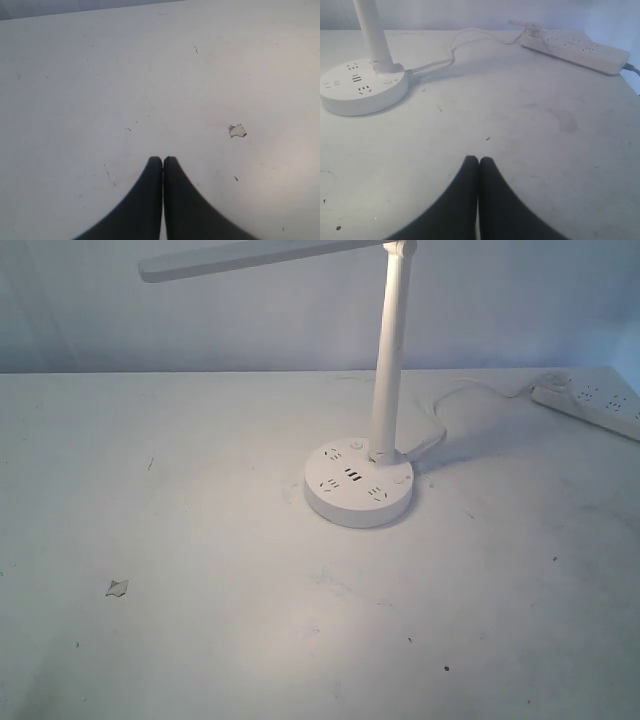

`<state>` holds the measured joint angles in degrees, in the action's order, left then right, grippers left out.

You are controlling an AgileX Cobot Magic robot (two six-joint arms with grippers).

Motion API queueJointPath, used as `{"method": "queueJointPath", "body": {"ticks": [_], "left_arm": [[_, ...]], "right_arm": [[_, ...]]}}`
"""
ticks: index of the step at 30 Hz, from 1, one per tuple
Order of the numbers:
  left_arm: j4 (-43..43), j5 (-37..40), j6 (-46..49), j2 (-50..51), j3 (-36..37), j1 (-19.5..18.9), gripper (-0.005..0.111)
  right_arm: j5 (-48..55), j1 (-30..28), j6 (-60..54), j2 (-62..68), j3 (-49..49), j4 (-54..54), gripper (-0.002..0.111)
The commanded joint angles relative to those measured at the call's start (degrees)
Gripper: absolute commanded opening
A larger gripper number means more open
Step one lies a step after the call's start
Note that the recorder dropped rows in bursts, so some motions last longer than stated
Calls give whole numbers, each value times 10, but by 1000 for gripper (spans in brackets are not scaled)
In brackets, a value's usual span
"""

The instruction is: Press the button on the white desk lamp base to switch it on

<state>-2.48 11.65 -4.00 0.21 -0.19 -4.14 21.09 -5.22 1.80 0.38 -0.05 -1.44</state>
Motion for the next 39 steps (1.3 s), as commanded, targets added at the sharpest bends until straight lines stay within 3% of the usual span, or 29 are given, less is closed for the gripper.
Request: {"method": "queueJointPath", "body": {"ticks": [1,13,39], "left_arm": [[2,0,-1,-2,2,3,0],[2,0,-1,-2,2,3,0],[2,0,-1,-2,2,11,0]], "right_arm": [[-9,-4,-21,-4,1,2,0],[-15,-4,-31,-4,1,-57,0],[-15,-4,-31,-4,1,-58,0]]}}
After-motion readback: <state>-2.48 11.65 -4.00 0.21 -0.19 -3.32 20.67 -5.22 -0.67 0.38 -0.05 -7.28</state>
